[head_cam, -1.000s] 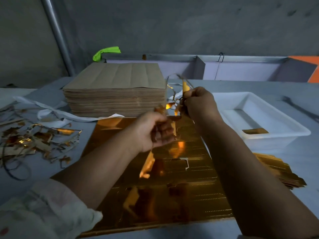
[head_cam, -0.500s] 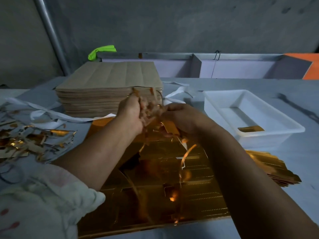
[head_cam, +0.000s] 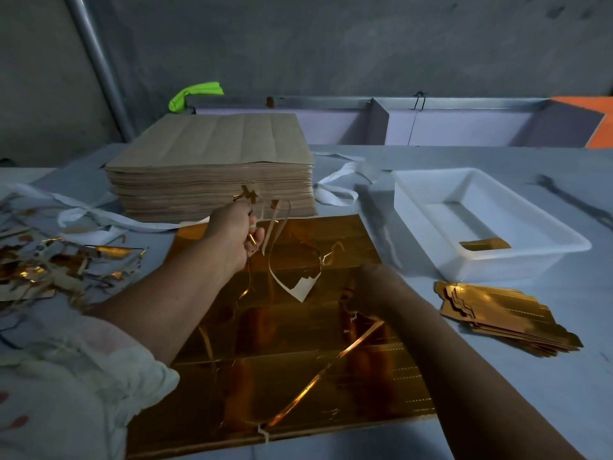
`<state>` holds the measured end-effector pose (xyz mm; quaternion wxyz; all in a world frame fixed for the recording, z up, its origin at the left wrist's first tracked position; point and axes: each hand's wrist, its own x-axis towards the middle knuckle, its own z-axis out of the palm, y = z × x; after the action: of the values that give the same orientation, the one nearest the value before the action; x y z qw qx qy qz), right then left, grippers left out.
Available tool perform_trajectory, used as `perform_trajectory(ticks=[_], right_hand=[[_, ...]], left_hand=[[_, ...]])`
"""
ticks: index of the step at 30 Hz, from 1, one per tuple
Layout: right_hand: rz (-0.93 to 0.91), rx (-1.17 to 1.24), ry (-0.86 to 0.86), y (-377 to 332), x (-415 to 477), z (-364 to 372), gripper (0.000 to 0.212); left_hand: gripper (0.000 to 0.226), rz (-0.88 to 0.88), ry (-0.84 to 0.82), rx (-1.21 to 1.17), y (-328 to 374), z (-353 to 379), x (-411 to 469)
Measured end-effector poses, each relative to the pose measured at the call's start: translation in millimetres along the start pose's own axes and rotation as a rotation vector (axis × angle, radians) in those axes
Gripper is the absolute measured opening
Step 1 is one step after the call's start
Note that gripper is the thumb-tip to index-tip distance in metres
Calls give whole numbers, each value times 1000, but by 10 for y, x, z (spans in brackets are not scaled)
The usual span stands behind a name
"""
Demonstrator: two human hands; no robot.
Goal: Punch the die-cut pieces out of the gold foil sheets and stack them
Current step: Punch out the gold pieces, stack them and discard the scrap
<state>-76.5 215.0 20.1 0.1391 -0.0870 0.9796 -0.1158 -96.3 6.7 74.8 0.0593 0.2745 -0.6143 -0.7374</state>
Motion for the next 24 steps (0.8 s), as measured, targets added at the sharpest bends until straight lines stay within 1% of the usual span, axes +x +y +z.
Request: perform_trajectory(ticks=[2,7,11,13,14,15,17,18,19,21,22,24], right_hand=[[-14,-31,27,5,0,49,20],[19,3,94,5,34,104,15],[37,0,50,-12,88,120,13],[26,43,45,-15,117,81,11],[21,117,82,-17,127,42,11],[26,252,140,-23,143,-13,12],[83,736,252,-86,129,-159,12],[111,983,279,-133,111,-253,13],[122,1170,278,-185,90,-347,14],[79,1398,229,-310,61,-513,17],[50,1461,212,-391,42,-575,19],[15,1470,239,-541,30,-659,21]], left_hand=[[16,-18,-4,22,-40,-5,10],[15,-38,-35,68,-105,-10,7],[14,-31,-60,121,-132,7,-26],[14,-28,-83,142,-130,19,-46],[13,-26,-101,150,-122,27,-58],[11,-22,-120,159,-108,36,-72],[11,3,-166,194,-77,58,-107],[11,26,-196,214,-63,79,-128],[11,55,-229,227,-48,109,-159],[13,127,-268,242,-15,185,-236],[15,172,-268,253,10,232,-274],[14,268,-250,265,75,333,-336]])
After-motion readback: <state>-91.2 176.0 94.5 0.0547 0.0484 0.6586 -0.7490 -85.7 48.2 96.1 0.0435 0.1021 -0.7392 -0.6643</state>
